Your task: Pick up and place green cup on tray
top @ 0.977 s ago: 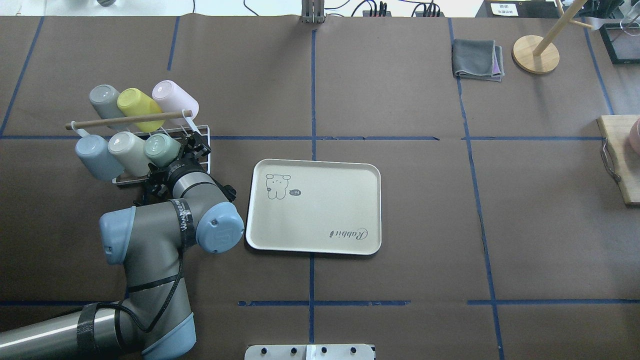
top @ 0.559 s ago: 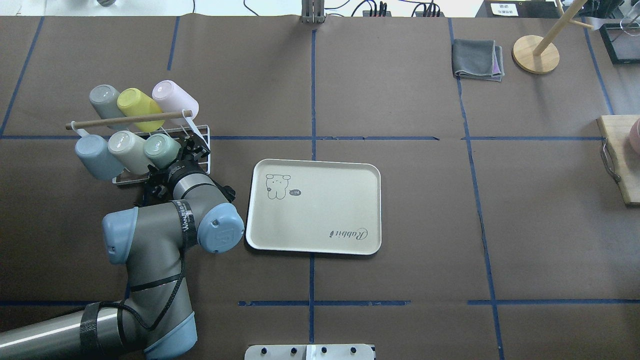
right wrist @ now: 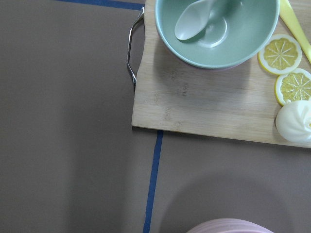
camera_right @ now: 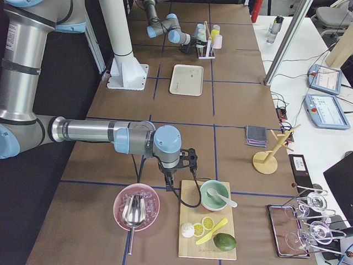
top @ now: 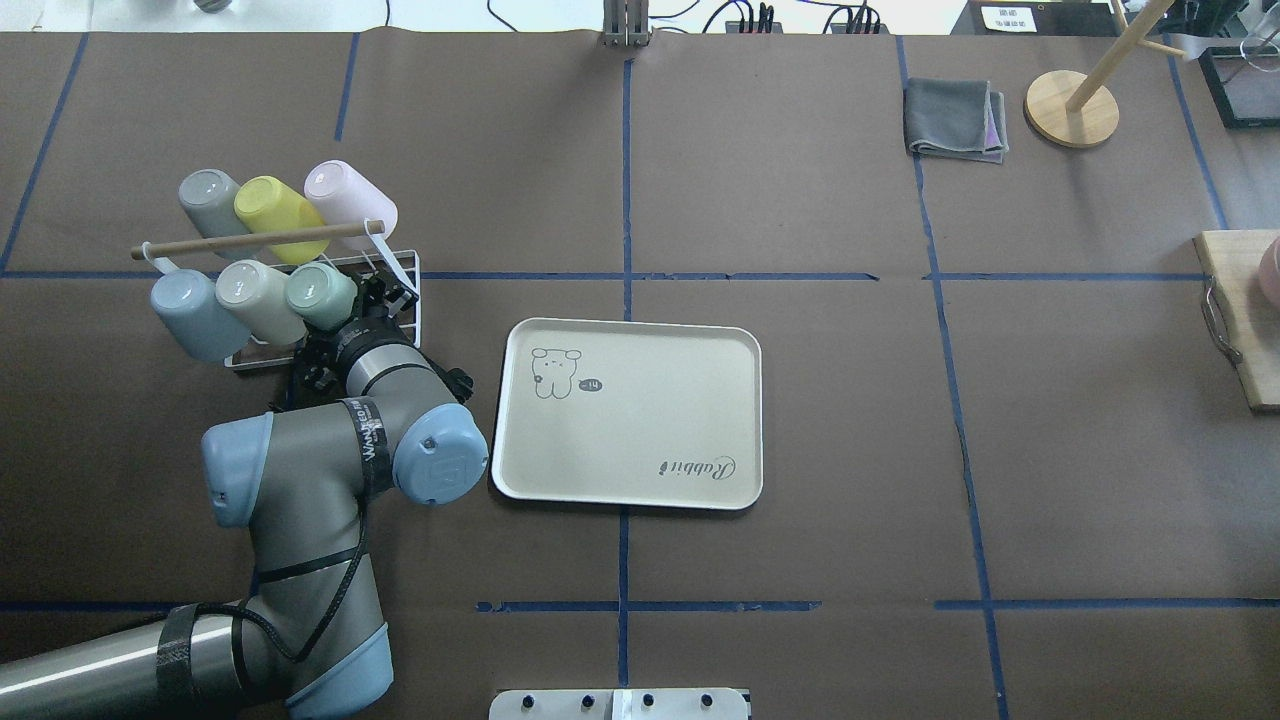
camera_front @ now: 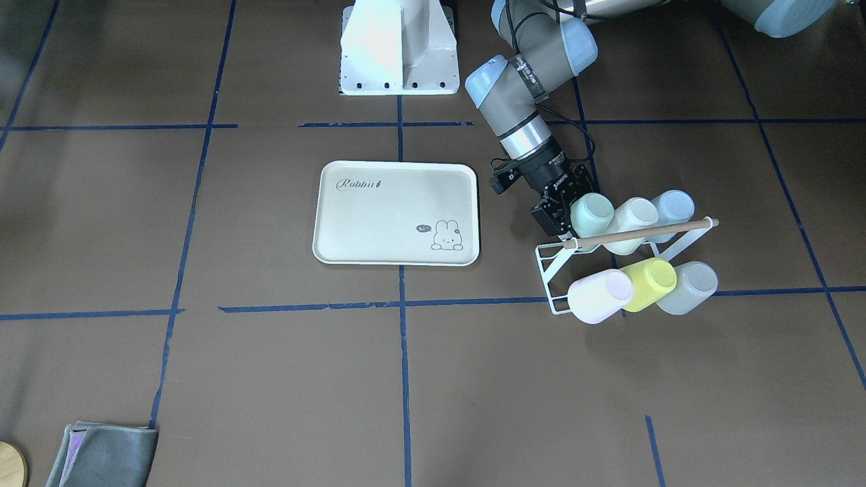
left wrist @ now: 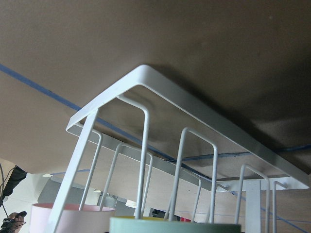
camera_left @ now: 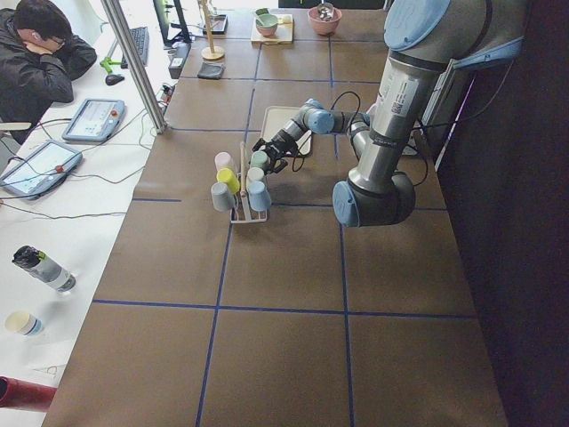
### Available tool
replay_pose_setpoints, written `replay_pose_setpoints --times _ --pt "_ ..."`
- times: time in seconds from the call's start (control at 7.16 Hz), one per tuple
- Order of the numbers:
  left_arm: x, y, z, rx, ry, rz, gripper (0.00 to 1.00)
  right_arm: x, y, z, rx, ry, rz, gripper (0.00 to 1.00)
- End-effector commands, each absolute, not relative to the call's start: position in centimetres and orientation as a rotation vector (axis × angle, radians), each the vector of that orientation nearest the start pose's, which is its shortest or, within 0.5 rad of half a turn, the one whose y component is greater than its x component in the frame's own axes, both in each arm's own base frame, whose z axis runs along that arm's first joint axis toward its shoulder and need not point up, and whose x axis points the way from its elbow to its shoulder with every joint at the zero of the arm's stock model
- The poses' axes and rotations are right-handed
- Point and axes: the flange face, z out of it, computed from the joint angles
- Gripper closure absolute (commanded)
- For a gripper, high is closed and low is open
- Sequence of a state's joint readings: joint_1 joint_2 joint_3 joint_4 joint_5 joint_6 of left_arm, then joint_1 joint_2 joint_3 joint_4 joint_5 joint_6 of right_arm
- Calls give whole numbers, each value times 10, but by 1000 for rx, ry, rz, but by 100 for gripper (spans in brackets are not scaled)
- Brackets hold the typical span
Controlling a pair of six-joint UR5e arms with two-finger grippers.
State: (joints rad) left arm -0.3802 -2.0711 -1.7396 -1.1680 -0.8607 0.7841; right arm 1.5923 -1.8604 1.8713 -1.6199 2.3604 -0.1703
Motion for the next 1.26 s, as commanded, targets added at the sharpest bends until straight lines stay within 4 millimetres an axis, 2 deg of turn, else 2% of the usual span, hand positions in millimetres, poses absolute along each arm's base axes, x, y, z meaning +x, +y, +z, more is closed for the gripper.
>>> replay_pose_setpoints --times 0.0,0.28,0.56,1.12 --pt "499 -418 327 474 -735 1763 37 70 -366 639 39 -790 -126 0" --pt "479 -420 314 494 -737 1762 38 70 -366 639 41 -792 -126 0" --pt "446 -407 303 520 -736 1770 37 70 -367 637 44 -791 -128 0" --pt "382 -389 234 650 -679 1679 37 70 -367 636 45 -791 -127 0"
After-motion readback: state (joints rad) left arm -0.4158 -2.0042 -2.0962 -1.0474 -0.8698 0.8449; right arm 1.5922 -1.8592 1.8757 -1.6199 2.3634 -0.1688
